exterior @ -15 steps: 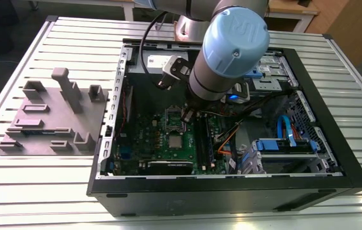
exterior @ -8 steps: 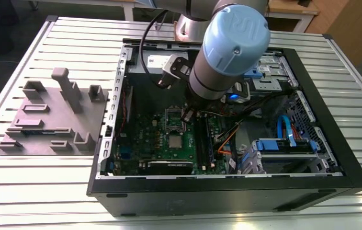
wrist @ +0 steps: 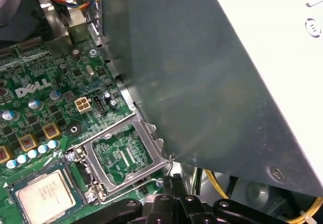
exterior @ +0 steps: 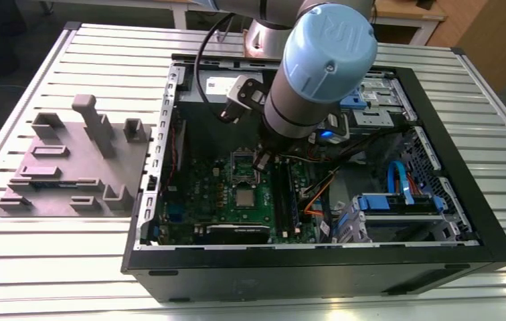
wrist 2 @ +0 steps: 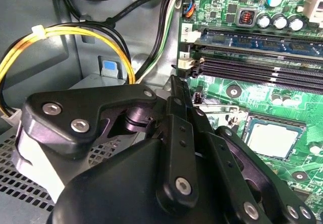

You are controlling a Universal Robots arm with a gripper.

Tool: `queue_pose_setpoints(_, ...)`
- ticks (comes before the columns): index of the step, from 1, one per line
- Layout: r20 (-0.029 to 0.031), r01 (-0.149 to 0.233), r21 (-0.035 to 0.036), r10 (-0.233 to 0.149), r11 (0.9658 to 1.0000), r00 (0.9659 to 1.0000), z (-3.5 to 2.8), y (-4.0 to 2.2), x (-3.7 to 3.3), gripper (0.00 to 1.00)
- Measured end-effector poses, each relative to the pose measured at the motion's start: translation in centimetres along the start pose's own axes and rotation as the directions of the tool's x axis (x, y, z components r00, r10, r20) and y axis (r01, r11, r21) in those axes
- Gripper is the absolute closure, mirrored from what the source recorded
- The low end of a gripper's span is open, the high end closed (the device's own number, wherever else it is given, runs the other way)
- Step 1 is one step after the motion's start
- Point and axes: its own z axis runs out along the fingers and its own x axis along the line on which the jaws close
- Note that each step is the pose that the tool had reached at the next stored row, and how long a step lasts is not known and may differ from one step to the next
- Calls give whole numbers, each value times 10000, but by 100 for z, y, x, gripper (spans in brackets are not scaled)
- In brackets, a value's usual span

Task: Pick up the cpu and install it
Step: 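Close the cpu cover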

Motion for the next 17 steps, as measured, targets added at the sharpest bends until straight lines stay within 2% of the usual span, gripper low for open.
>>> queue_pose_setpoints(3, 60, 5, -24, -5, 10000, 10000, 0, 2, -3, 90)
queue_pose_setpoints(4, 130, 13, -49, -12, 10000, 9999, 0, 2, -4, 90)
queue_pose_setpoints(5, 150, 15, -57, -14, 10000, 9999, 0, 2, -5, 90)
queue_pose_setpoints(11, 169, 18, -70, -17, 10000, 9999, 25, 1, -7, 90)
queue_pose_setpoints(15, 272, 22, -123, -19, 9999, 9996, 28, 3, -9, 90)
queue_pose_setpoints(17, 281, 25, -129, -22, 9999, 9996, 32, 6, -18, 90)
